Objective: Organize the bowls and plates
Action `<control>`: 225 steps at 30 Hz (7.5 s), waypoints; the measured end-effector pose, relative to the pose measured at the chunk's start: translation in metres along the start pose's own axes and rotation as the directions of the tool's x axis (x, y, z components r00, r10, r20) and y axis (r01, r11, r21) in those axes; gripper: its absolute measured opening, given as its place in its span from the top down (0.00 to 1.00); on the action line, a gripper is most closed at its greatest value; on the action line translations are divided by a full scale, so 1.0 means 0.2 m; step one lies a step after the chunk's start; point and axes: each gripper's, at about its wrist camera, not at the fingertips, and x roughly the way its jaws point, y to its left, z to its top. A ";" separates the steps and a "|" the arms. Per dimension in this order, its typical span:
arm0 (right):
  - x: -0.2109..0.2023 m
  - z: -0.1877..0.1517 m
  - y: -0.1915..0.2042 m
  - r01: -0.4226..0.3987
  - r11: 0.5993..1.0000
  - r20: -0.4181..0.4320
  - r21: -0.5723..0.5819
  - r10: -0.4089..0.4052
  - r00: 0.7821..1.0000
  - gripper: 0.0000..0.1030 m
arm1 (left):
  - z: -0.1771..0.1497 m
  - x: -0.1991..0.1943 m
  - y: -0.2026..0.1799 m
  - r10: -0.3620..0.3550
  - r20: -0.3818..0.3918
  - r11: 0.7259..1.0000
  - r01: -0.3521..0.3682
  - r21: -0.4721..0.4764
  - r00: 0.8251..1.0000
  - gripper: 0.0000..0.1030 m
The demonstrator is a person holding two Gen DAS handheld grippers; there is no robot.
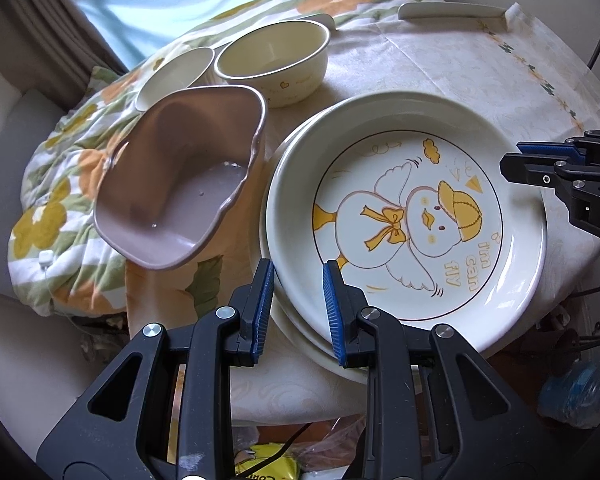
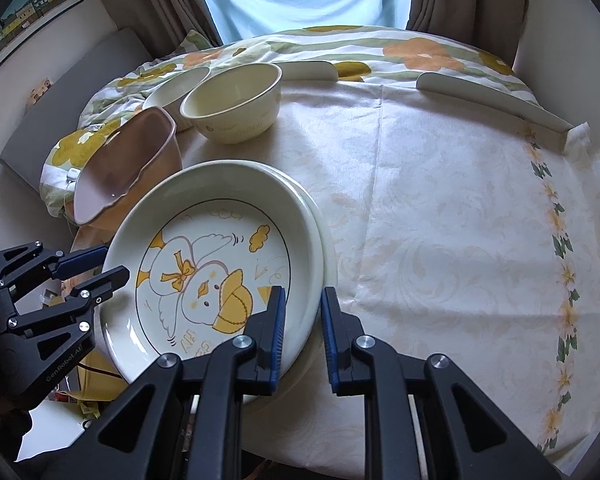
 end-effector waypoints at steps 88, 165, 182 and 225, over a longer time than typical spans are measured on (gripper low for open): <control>0.10 0.71 0.31 -0.422 0.893 -0.086 -0.159 0.413 0.907 0.88 | 0.24 -0.26 0.64 0.033 0.114 0.727 0.054 -0.684 0.993 0.81; -0.50 -0.17 -1.48 -0.115 0.852 0.129 0.510 0.056 0.990 0.46 | 0.72 -0.05 -1.24 -0.272 0.019 0.939 0.270 -0.212 0.962 0.26; -0.86 0.49 -0.71 -0.220 0.975 0.324 -0.044 0.222 0.920 0.03 | 0.62 -0.76 -0.37 0.050 0.296 0.881 0.098 -0.463 0.954 0.00; 0.56 0.96 0.04 -0.194 0.972 -0.137 0.131 0.211 0.968 0.83 | 0.79 0.61 0.59 -0.342 0.024 0.825 0.313 -0.470 0.939 0.82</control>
